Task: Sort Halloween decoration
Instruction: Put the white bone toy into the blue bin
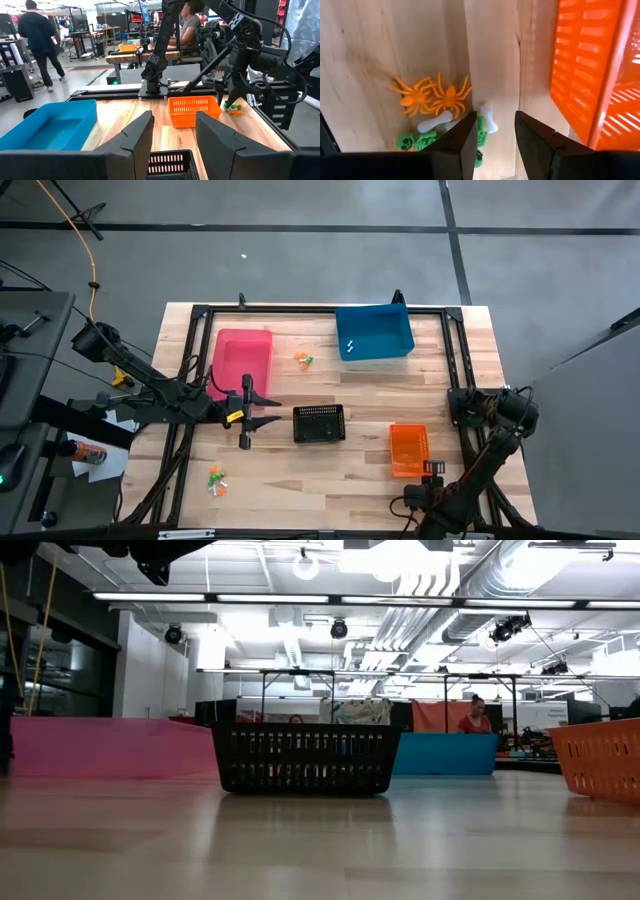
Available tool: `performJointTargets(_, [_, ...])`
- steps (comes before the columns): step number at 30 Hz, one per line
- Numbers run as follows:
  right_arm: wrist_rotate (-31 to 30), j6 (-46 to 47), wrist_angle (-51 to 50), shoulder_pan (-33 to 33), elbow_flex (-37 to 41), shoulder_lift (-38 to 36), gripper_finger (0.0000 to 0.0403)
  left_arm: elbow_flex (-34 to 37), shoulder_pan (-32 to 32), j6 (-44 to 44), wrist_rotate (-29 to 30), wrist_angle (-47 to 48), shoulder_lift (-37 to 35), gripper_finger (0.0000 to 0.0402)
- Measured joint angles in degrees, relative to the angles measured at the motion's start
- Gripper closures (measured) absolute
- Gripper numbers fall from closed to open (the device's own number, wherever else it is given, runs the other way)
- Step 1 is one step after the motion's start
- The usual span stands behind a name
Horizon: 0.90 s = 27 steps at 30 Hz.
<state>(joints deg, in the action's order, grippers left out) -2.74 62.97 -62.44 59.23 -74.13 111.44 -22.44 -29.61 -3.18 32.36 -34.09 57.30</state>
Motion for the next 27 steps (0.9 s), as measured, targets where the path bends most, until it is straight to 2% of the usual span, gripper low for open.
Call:
performJointTargets(7, [3.36, 2.93, -2.90, 1.76, 0.00, 0.02, 0.0277, 0.00, -0.02, 0.00, 0.00, 0.07, 0.00, 0.0268])
performJointTargets(13, [3.19, 4.51, -5.70, 3.08, -0.02, 0.02, 0.0277, 0.00, -0.02, 0.00, 0.00, 0.07, 0.00, 0.0268])
performJointTargets(19, [-3.93, 7.72, -4.37, 3.08, -0.02, 0.02, 0.0277, 0.00, 0.00, 0.00, 0.03, 0.04, 0.00, 0.0268])
performJointTargets(27, [-4.73, 8.12, -4.10, 3.08, 0.00, 0.27, 0.0277, 0.00, -0.02, 0.38, 0.04, 0.44, 0.00, 0.0268])
